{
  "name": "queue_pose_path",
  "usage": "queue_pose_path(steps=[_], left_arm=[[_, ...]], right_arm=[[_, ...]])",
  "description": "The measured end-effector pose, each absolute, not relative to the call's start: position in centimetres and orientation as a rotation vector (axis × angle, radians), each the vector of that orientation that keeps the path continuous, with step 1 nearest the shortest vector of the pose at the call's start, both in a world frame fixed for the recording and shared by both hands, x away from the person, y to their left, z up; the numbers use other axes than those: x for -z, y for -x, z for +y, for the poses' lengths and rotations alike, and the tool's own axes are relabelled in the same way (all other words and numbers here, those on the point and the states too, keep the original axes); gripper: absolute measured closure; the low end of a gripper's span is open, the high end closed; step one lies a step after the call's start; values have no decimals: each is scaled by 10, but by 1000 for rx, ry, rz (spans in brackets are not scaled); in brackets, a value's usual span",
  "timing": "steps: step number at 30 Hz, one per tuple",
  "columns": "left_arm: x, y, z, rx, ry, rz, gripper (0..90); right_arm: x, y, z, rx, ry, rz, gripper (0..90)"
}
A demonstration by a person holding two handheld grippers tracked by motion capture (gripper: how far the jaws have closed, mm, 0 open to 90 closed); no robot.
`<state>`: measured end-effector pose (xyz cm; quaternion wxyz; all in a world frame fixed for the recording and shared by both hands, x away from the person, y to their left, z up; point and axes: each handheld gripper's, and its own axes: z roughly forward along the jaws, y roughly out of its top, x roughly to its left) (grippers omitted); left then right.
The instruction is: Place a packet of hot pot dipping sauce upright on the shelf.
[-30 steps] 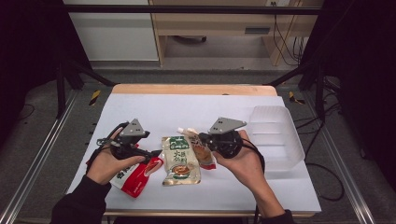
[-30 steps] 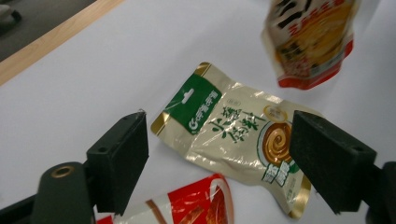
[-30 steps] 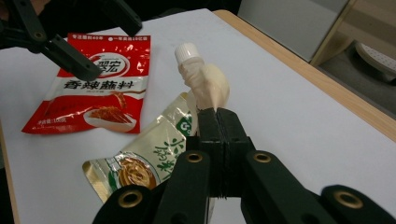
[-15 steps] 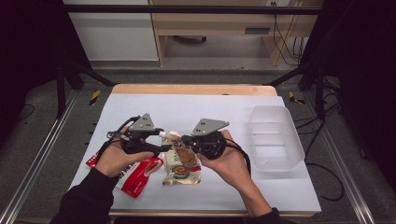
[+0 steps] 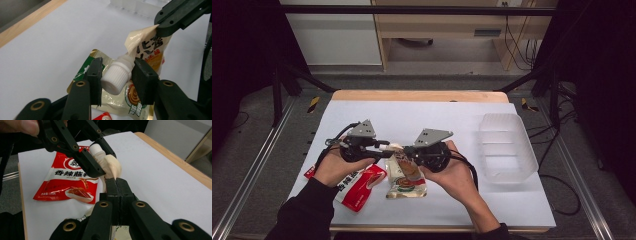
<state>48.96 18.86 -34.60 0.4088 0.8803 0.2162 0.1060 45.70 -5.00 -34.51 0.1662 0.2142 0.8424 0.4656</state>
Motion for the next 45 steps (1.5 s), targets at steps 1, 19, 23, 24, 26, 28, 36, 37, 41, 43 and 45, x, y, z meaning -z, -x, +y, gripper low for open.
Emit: queue_pose_path(steps=[1, 19, 23, 24, 26, 28, 36, 37, 41, 43, 45], left_arm=[[346, -490, 189, -267, -2218, 545, 634], [321, -488, 167, -257, -2316, 442, 728], [317, -487, 163, -266, -2329, 426, 731], [314, -487, 160, -268, -2343, 417, 732], [313, -487, 158, -268, -2356, 409, 732], [312, -487, 156, -274, -2364, 402, 733], [307, -486, 151, -276, -2393, 379, 735], [307, -486, 152, -274, -2396, 376, 735], [307, -487, 153, -282, -2399, 377, 735], [307, -488, 155, -279, -2398, 375, 735], [307, -489, 156, -283, -2395, 372, 735]], right_arm=[[346, -457, -51, -1326, -617, 2398, 900], [344, -462, -68, -1291, -655, 2399, 895], [342, -462, -70, -1271, -642, 2413, 892], [341, -462, -71, -1253, -640, 2428, 887], [340, -463, -71, -1233, -637, 2439, 882], [339, -464, -72, -1215, -632, 2447, 879], [335, -466, -73, -1153, -589, 2490, 843], [334, -467, -72, -1144, -586, 2491, 827], [330, -469, -71, -1096, -553, 2508, 745], [328, -470, -69, -1018, -503, 2526, 611], [328, -471, -67, -999, -494, 2533, 555]])
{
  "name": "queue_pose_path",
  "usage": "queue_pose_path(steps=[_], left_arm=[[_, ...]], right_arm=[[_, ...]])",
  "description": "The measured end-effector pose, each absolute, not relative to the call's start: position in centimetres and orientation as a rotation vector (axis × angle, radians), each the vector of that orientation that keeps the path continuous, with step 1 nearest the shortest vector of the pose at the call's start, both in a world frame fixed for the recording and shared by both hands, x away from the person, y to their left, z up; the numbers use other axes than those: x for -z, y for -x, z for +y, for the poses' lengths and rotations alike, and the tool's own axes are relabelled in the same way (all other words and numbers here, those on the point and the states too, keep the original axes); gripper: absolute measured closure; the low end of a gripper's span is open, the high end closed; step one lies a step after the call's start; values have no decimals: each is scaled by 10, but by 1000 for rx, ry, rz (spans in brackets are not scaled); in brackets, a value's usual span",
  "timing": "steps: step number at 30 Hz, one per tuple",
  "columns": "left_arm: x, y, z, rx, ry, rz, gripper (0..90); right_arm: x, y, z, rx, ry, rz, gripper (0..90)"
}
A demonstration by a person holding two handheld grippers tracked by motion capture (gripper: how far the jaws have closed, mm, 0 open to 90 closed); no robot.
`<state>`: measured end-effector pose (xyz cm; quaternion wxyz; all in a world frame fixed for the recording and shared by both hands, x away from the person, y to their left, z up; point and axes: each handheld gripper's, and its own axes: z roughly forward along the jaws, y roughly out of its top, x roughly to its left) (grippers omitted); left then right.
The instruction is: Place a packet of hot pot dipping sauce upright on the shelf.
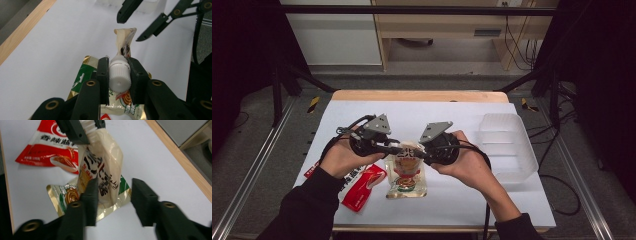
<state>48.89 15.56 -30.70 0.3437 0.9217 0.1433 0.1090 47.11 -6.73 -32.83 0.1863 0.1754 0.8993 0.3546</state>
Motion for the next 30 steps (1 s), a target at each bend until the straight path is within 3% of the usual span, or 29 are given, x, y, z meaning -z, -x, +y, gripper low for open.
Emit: queue_pose_path(steps=[1, 2, 5, 10, 12, 15, 24, 30], left_arm=[[308, -489, 156, -284, -2391, 373, 735], [308, -489, 156, -284, -2391, 373, 735], [308, -490, 156, -277, -2401, 373, 735], [308, -490, 156, -276, -2406, 368, 735], [308, -490, 156, -276, -2404, 374, 735], [308, -490, 156, -275, -2404, 372, 735], [309, -491, 158, -273, -2409, 367, 735], [310, -491, 157, -268, -2401, 362, 734]], right_arm=[[327, -473, -66, -959, -460, 2532, 479], [327, -473, -66, -959, -460, 2532, 479], [326, -480, -60, -919, -423, 2552, 358], [326, -489, -52, -866, -398, 2623, 235], [326, -492, -50, -857, -382, 2641, 242], [325, -495, -48, -865, -384, 2648, 362], [323, -499, -43, -878, -330, 2692, 504], [322, -500, -39, -883, -294, 2725, 750]])
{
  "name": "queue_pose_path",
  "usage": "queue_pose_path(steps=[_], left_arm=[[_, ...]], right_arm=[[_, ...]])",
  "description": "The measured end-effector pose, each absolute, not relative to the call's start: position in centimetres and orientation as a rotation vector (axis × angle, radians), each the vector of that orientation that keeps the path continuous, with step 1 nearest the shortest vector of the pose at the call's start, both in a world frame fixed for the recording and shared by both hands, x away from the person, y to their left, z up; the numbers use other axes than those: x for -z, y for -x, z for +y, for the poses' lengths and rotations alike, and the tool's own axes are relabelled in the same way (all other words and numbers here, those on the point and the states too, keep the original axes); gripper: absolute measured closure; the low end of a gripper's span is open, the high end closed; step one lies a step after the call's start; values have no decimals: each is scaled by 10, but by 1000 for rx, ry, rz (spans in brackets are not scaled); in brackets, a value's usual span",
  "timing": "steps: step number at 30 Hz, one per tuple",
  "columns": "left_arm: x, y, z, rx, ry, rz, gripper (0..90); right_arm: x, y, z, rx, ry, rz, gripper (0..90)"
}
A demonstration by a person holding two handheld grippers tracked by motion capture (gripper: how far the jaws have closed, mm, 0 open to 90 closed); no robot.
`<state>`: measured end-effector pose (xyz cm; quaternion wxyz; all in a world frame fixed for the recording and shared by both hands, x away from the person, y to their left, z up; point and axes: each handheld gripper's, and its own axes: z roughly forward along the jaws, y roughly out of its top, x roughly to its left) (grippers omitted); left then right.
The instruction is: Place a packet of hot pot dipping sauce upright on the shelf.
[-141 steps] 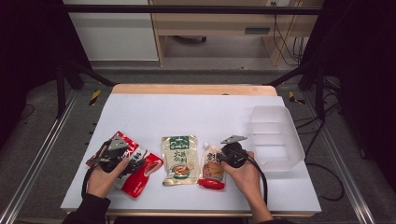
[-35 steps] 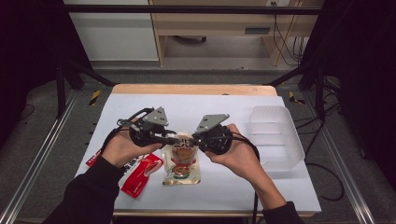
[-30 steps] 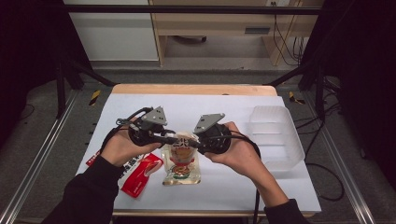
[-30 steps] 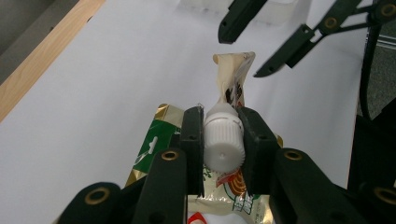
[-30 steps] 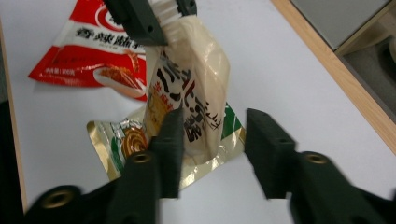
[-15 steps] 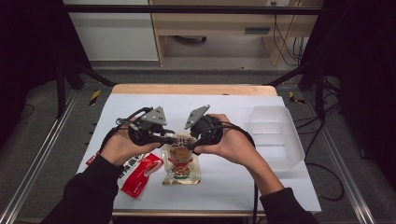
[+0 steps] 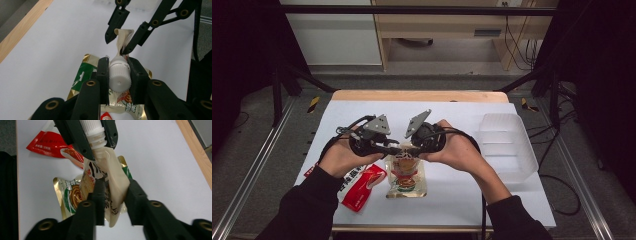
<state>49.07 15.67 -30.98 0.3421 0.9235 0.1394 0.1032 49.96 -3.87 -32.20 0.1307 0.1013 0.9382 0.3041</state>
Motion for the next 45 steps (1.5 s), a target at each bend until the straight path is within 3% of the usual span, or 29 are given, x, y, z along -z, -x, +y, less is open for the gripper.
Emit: queue_pose_path(steps=[6, 13, 23, 30, 36, 45], left_arm=[[312, -492, 157, -264, -2404, 373, 732], [314, -496, 162, -233, -2354, 412, 719], [312, -494, 172, -290, -2299, 471, 392], [319, -491, 180, -301, -2279, 512, 224], [334, -489, 189, -296, -2247, 574, 164], [363, -487, 203, -314, -2242, 654, 143]], right_arm=[[321, -498, -37, -859, -323, 2739, 861], [315, -501, -35, -847, -353, 2753, 880], [304, -504, -42, -830, -385, 2743, 881], [294, -508, -55, -847, -407, 2717, 881], [284, -513, -70, -848, -426, 2699, 880], [267, -522, -102, -847, -440, 2687, 879]])
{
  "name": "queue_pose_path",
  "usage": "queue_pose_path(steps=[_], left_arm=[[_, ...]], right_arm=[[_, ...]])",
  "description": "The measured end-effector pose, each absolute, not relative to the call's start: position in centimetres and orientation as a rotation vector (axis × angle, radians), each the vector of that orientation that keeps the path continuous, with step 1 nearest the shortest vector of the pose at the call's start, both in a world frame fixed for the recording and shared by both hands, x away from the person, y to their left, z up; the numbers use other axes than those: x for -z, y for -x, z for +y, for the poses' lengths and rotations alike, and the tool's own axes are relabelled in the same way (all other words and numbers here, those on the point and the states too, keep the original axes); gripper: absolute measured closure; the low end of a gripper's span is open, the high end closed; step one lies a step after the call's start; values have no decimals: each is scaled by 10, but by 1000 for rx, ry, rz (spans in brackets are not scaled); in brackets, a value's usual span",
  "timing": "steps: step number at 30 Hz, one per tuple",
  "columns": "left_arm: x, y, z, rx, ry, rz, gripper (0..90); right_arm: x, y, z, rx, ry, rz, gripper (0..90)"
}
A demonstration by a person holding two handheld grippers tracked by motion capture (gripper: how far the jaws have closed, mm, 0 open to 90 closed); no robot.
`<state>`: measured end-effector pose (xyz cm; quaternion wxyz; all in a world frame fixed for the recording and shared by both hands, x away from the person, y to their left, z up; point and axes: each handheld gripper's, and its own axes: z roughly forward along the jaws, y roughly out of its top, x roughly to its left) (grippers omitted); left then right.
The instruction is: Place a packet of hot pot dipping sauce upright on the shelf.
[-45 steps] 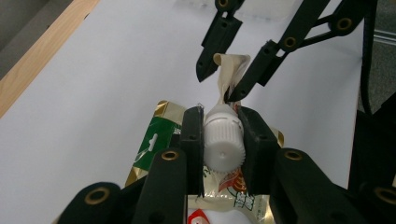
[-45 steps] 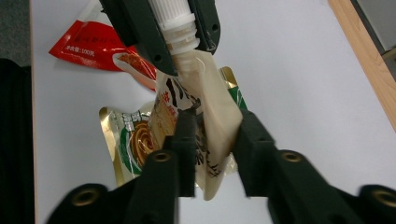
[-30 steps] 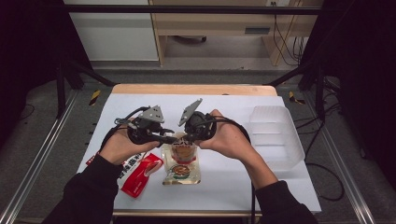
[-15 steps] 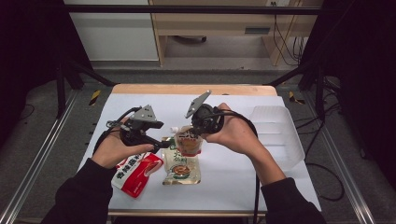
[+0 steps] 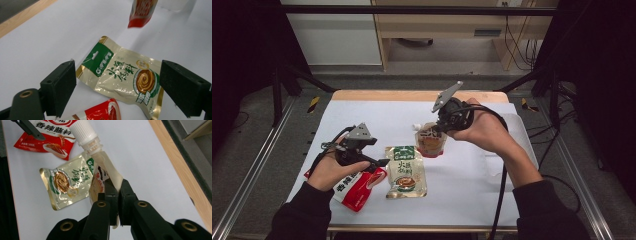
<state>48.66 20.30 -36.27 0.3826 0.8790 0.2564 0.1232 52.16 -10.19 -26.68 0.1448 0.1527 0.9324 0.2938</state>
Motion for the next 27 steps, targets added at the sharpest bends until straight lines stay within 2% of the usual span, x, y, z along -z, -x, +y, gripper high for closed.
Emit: queue_pose_path(steps=[12, 27], left_arm=[[394, -480, 215, -336, -2276, 707, 132], [399, -474, 230, -366, -2257, 765, 125]], right_arm=[[245, -536, -154, -845, -516, 2619, 879], [230, -557, -199, -807, -565, 2537, 880]])
